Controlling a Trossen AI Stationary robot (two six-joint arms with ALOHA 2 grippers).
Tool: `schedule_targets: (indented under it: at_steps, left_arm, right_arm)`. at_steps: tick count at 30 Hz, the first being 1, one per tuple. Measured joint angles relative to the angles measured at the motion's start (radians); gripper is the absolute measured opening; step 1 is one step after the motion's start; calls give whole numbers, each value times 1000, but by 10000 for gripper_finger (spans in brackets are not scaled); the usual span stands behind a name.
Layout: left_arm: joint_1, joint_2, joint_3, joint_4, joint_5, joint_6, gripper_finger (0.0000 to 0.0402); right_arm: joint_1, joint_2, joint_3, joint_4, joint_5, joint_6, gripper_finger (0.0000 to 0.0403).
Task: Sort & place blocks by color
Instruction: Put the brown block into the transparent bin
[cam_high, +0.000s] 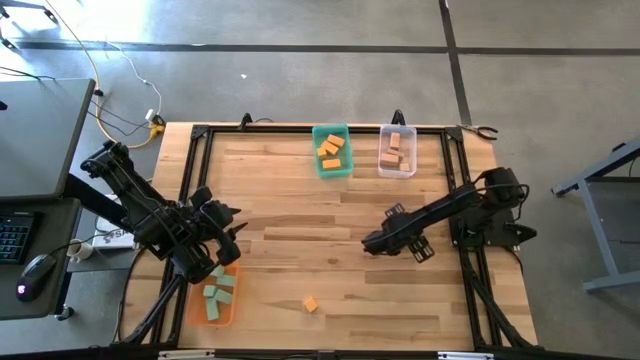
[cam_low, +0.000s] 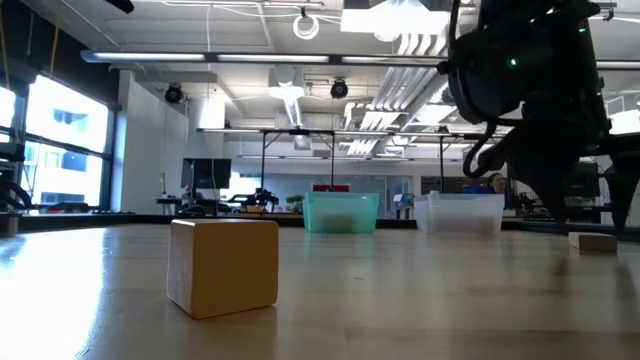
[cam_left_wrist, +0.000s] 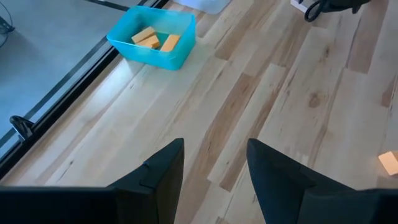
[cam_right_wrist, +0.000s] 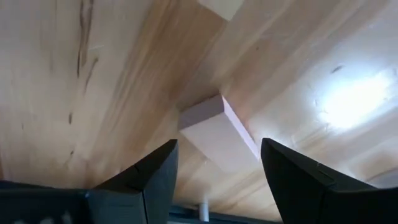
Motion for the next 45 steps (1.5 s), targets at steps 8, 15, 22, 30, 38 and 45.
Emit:
schedule_targets:
  at_steps: [8, 15, 22, 30, 38, 45]
  left_arm:
    - [0, 0, 0, 2, -1, 1, 161]
    - [0, 0, 0, 1, -3, 1, 161]
    - [0, 0, 0, 2, -4, 1, 161]
    - [0, 0, 0, 1, -3, 2, 161]
    - [0, 0, 0, 1, -3, 3, 161]
    - [0, 0, 0, 1, -3, 62, 161]
  right_arm:
    - [0, 2, -72, 74, 13, -15, 218]
    - [0, 1, -96, 143, 28, -21, 199]
    - [1, 1, -101, 149, 22, -6, 116]
    - [-5, -13, -103, 140, 48, 117, 96]
    - [-66, -127, -63, 188, 308, 266, 96]
    - [-212, -282, -62, 374, 608, 276, 99]
